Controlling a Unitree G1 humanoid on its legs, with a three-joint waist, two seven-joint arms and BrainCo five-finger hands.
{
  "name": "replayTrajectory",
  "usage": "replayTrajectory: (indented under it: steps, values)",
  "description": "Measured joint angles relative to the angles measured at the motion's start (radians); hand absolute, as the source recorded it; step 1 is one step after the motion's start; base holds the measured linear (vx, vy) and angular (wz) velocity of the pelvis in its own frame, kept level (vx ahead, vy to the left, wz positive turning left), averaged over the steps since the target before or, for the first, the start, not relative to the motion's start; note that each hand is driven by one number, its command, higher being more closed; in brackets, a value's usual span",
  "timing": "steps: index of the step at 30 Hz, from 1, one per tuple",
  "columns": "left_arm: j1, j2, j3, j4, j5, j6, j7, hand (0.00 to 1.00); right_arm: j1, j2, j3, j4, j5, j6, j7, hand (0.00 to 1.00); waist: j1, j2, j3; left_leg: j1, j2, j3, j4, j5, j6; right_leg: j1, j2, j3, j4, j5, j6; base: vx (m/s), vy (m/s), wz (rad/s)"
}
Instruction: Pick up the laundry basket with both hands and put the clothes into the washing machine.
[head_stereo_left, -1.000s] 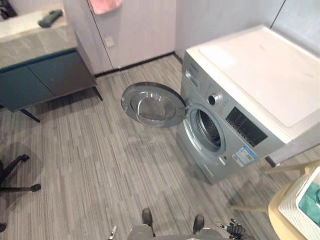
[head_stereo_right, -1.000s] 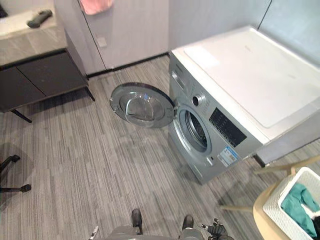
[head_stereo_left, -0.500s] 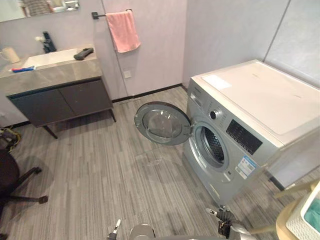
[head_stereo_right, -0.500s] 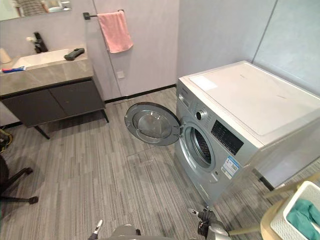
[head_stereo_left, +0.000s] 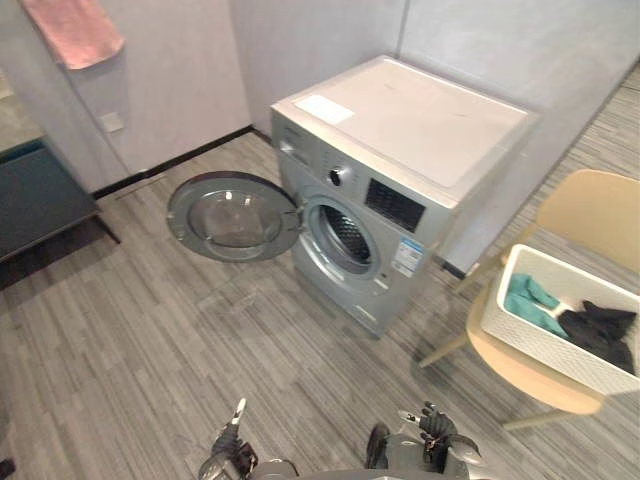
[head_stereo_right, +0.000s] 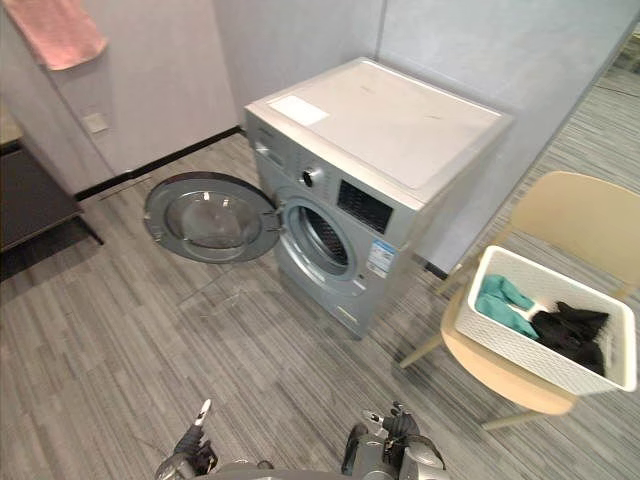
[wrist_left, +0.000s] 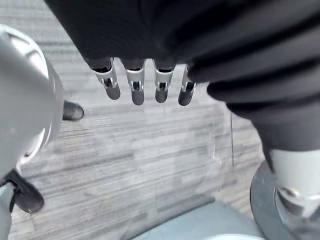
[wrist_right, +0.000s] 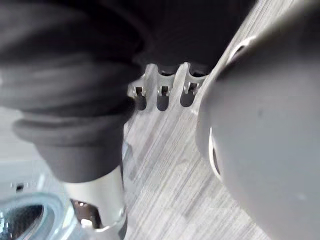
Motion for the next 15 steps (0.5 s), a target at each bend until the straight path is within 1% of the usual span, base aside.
replayTrajectory:
  steps: [1,2,3,4,5,6,7,8,9,10,11,12,13,14,15]
  values:
    - [-0.014,0.01,0.006,0.0,0.0,0.0,-0.001,0.0,0.005,0.007,-0.005,0.017,0.0,0.0,0.0,0.0,-0.003,-0.038,0.004,0.033,-0.018,0.022,0.0,0.007,-0.012,0.013,0.012,-0.021,-0.015,-0.032,-0.022,-0.06,-0.215,-0.94]
    - [-0.029,0.02,0.018,0.016,0.0,0.004,-0.003,0.0,0.012,0.006,-0.01,0.023,0.0,-0.001,0.0,0.0,0.0,-0.047,0.004,0.031,-0.045,-0.017,-0.02,-0.018,-0.004,0.05,0.05,0.008,-0.108,-0.029,-0.018,-0.14,-0.167,-1.55]
    - [-0.033,0.001,0.022,0.052,0.0,0.011,-0.006,0.0,-0.015,-0.019,-0.034,0.049,0.0,0.001,-0.001,0.0,0.027,0.012,-0.01,0.016,-0.089,-0.098,-0.078,-0.02,0.036,0.096,0.127,0.05,-0.282,0.041,-0.011,-0.14,-0.079,-1.68]
    - [-0.033,-0.019,0.023,0.056,0.002,0.009,-0.008,0.0,-0.031,-0.047,-0.064,0.065,-0.001,0.005,0.0,0.0,0.027,0.056,-0.01,0.011,-0.071,-0.086,-0.113,0.037,0.084,0.085,0.128,0.01,-0.181,0.003,-0.04,-0.1,0.004,-1.57]
    - [-0.031,-0.033,0.015,0.057,0.009,0.005,-0.006,0.0,-0.024,-0.062,-0.079,0.084,-0.001,0.009,-0.001,0.0,-0.001,0.044,-0.005,0.026,-0.08,-0.059,-0.127,0.051,0.042,0.078,-0.02,-0.044,0.061,-0.093,-0.04,0.02,-0.01,-0.91]
    - [-0.032,-0.003,-0.017,0.056,0.022,0.005,-0.006,0.0,-0.017,-0.064,-0.082,0.118,-0.002,0.012,-0.003,0.0,-0.003,0.029,-0.015,0.023,-0.096,-0.039,-0.121,0.053,0.041,0.117,-0.108,-0.042,0.056,-0.109,0.023,0.01,-0.197,-0.99]
    - [-0.028,0.032,-0.031,0.062,0.033,0.012,-0.007,0.0,-0.02,-0.066,-0.082,0.138,-0.005,0.016,-0.013,0.0,0.001,-0.012,-0.025,0.023,-0.093,0.006,-0.116,0.059,0.024,0.15,-0.172,-0.019,-0.024,-0.09,0.094,-0.01,-0.364,-1.07]
    - [-0.015,0.066,-0.041,0.067,0.038,0.012,-0.003,0.0,-0.025,-0.062,-0.082,0.139,-0.003,0.019,-0.008,0.0,-0.003,-0.026,-0.027,0.02,-0.077,0.022,-0.119,0.073,-0.011,0.186,-0.127,0.016,-0.157,-0.083,0.194,-0.06,-0.416,-1.16]
    - [-0.016,0.072,-0.046,0.074,0.038,0.013,-0.003,0.0,-0.023,-0.062,-0.081,0.14,-0.001,0.019,-0.006,0.0,-0.002,-0.024,-0.027,0.019,-0.059,0.023,-0.124,0.078,-0.019,0.209,-0.089,0.017,-0.227,-0.08,0.192,-0.05,-0.361,-0.92]
    - [-0.012,0.055,-0.054,0.094,0.04,0.019,-0.004,0.0,-0.018,-0.089,-0.081,0.144,-0.001,0.019,-0.003,0.0,-0.002,0.015,-0.022,0.022,-0.006,0.006,-0.128,0.093,-0.04,0.254,-0.01,0.028,-0.337,-0.013,0.164,-0.01,-0.246,-0.61]
    - [-0.007,0.049,-0.061,0.097,0.041,0.021,-0.005,0.0,-0.007,-0.096,-0.082,0.146,-0.001,0.019,-0.003,0.0,-0.002,0.019,-0.024,0.026,0.009,-0.011,-0.129,0.101,-0.053,0.274,0.014,0.028,-0.378,0.0,0.154,0.01,-0.337,-0.46]
    - [-0.003,0.04,-0.063,0.095,0.042,0.022,-0.004,0.0,0.017,-0.104,-0.079,0.15,-0.002,0.02,-0.002,0.0,-0.005,0.028,-0.025,0.045,0.046,-0.031,-0.134,0.111,-0.071,0.314,0.068,0.028,-0.433,0.02,0.135,0.0,-0.246,-0.14]
    - [-0.002,0.042,-0.063,0.094,0.042,0.022,-0.003,0.0,0.025,-0.105,-0.078,0.15,-0.002,0.02,-0.002,0.0,-0.004,0.028,-0.025,0.049,0.061,-0.031,-0.13,0.116,-0.077,0.325,0.085,0.027,-0.445,0.024,0.13,-0.01,-0.236,-0.12]
    - [-0.001,0.049,-0.066,0.084,0.041,0.021,-0.003,0.0,0.031,-0.098,-0.07,0.151,-0.001,0.019,-0.002,0.0,-0.005,0.028,-0.024,0.035,0.099,-0.032,-0.074,0.109,-0.087,0.332,0.113,0.032,-0.465,0.028,0.112,-0.09,-0.19,-0.19]
    - [-0.002,0.059,-0.082,0.068,0.039,0.02,-0.001,0.0,0.037,-0.089,-0.047,0.152,-0.001,0.016,-0.001,0.0,-0.002,0.018,-0.011,-0.002,0.145,-0.035,0.023,0.098,-0.097,0.333,0.13,0.05,-0.477,0.024,0.096,-0.11,-0.17,-0.32]
